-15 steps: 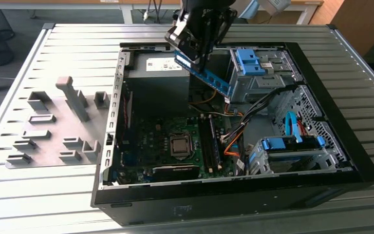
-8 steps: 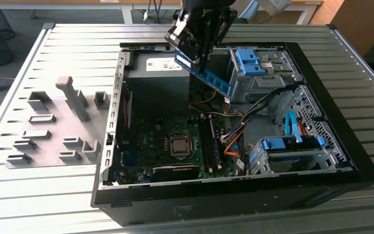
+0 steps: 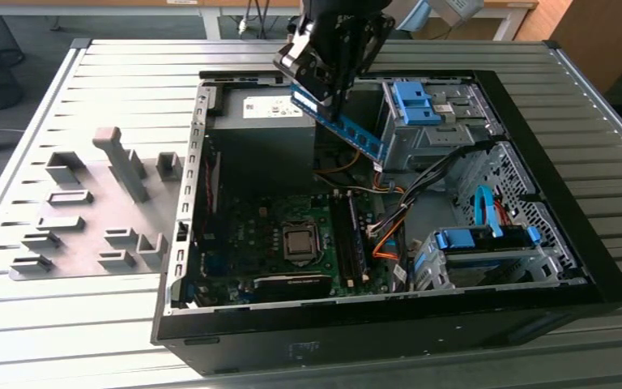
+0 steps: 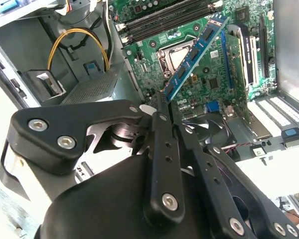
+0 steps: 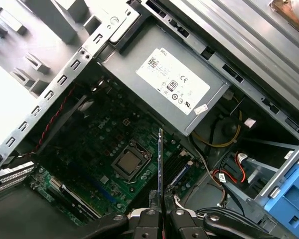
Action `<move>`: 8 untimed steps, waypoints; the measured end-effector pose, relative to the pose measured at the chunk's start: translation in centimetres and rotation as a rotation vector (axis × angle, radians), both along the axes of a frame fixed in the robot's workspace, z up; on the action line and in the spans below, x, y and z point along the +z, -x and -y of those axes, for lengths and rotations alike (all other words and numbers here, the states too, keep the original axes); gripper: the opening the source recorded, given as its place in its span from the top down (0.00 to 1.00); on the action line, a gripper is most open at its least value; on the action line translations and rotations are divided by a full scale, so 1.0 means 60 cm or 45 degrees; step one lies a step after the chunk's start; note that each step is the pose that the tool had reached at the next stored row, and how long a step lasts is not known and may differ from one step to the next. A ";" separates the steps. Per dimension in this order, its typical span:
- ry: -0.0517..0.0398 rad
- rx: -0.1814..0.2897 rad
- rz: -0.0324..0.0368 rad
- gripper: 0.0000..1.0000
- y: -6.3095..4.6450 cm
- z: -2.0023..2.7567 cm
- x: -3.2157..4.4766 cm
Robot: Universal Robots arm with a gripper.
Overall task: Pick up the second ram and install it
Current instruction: 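Insert the second ram into the second slot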
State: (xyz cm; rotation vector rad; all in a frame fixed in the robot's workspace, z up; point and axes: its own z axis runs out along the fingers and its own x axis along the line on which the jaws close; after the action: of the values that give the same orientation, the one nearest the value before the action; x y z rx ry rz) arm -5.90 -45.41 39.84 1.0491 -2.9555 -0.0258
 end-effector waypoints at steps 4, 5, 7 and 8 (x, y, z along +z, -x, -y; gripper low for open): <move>0.000 -0.037 -0.0001 0.86 0.000 0.0000 0.000; 0.000 -0.052 -0.0001 0.86 0.000 0.0001 0.000; 0.000 -0.087 -0.0001 0.86 0.000 0.0000 -0.001; 0.000 -0.108 0.0000 0.86 0.000 0.0000 -0.001</move>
State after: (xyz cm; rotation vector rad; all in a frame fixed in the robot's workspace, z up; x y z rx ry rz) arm -5.90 -45.41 39.79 0.9233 -2.9978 -0.0261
